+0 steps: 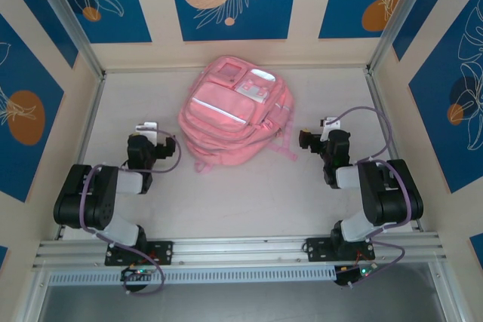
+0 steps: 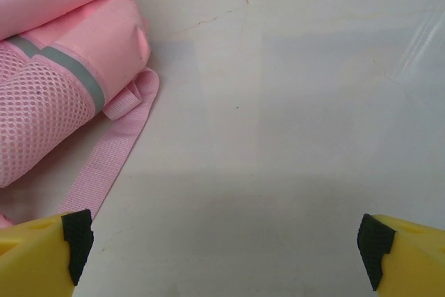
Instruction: Pack the student bag
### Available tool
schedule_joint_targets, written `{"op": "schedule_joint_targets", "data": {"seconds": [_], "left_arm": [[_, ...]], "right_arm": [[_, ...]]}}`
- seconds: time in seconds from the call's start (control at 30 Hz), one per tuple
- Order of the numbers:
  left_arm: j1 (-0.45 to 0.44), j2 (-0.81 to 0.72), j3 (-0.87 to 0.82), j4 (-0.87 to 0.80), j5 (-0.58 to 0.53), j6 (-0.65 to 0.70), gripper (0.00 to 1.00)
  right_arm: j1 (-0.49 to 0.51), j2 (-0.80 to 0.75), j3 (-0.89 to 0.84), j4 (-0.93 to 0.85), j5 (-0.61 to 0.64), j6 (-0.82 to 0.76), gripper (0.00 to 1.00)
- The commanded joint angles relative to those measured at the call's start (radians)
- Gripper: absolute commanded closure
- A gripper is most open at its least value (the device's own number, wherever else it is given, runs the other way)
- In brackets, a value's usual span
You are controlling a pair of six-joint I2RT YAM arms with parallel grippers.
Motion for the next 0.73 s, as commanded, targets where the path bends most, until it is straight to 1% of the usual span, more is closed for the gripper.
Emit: {"op": "schedule_joint_targets", "data": {"seconds": [0.0, 0.13, 0.23, 0.7], "left_arm": [[0.001, 0.002, 0.022, -0.001, -0.036, -0.002, 0.0], [-0.008, 0.001, 0.025, -0.007, -0.035, 0.01, 0.0], [-0.007, 0.001, 0.046, -0.049, 0.046, 0.038, 0.0], [-0.005, 0.002, 0.05, -0.052, 0.053, 0.037, 0.0]], "right_arm": [[-0.024, 0.004, 0.025, 0.038, -0.019, 0.019, 0.01], [-0.028, 0.002, 0.026, 0.033, -0.025, 0.022, 0.01], [-0.027, 0.002, 0.026, 0.034, -0.025, 0.022, 0.01], [-0.027, 0.001, 0.019, 0.044, -0.024, 0.021, 0.01]]}}
